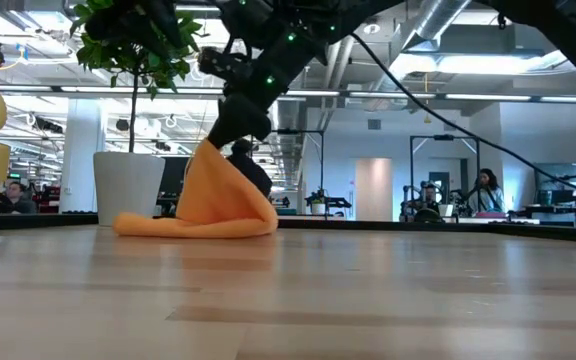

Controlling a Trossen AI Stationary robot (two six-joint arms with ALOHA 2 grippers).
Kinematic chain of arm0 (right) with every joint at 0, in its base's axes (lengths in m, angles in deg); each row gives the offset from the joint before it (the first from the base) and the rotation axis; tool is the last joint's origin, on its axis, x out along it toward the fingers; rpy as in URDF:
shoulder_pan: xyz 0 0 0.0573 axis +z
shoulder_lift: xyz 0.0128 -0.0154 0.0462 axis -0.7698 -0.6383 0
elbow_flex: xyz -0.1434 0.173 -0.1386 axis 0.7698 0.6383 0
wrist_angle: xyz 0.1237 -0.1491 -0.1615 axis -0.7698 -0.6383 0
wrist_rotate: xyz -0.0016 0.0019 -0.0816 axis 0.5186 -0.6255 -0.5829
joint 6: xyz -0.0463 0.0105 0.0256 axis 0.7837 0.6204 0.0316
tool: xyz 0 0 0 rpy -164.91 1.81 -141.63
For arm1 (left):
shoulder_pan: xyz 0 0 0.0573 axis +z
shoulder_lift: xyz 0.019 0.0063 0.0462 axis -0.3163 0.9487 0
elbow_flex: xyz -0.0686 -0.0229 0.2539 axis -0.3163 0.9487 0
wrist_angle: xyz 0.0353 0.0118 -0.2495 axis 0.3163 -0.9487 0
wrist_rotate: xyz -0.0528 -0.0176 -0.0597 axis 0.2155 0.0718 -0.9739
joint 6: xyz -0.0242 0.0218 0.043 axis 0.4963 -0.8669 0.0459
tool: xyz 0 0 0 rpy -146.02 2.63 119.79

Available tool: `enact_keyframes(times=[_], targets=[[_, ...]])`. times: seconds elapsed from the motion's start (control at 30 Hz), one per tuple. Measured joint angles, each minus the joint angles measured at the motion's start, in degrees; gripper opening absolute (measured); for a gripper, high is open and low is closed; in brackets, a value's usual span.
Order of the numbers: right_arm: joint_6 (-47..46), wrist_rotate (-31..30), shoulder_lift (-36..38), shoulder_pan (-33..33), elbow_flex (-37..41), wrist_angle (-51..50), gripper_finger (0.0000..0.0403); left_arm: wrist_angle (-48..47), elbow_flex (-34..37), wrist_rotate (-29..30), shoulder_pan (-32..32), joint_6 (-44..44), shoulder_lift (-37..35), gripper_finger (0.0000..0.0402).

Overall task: Fold microfiber towels
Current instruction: Fold the orange microfiber towel, then put the folded orange microfiber towel into the yellow bin

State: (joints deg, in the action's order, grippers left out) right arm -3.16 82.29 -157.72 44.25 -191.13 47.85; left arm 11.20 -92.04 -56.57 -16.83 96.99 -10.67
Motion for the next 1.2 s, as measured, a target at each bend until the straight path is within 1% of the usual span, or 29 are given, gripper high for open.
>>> enact_keyframes(times=[0.2, 0.57, 0.7, 0.87, 1.0, 1.1, 1.17, 1.2], targets=[[-1.52, 0.91, -0.05, -0.08, 0.10, 0.28, 0.0016, -0.47, 0.00, 0.00, 0.00, -0.17, 0.00, 0.0135], [-1.57, 1.16, -0.05, 0.25, 0.12, 0.74, 0.0073, -0.75, 0.00, -0.04, 0.00, -0.20, 0.00, 0.0135], [-1.58, 1.16, -0.05, 0.44, 0.13, 0.94, 0.0107, -1.47, 0.00, -0.07, 0.00, -0.20, 0.00, 0.0135], [-1.61, 1.16, -0.05, 1.02, 0.14, 2.30, 0.0170, -3.75, 0.00, -0.09, 0.00, -0.01, 0.00, 0.0135], [-1.62, 1.10, -0.05, 1.61, 0.14, 2.66, 0.0216, -3.86, 0.00, -0.11, 0.00, 0.44, 0.02, 0.0135], [-2.37, 1.08, 0.74, 1.95, 0.27, 0.85, 0.0236, -4.39, 0.00, -0.17, 0.00, 0.50, 0.02, 0.0135], [-4.29, 1.08, 1.92, 1.97, 0.23, 0.00, 0.0242, -5.61, 0.00, -0.82, 0.00, 0.52, 0.02, 0.0135], [-5.21, 1.08, 2.82, 1.97, 0.23, -2.02, 0.0244, -6.19, 0.00, -1.57, 0.00, 0.51, 0.02, 0.0135]])
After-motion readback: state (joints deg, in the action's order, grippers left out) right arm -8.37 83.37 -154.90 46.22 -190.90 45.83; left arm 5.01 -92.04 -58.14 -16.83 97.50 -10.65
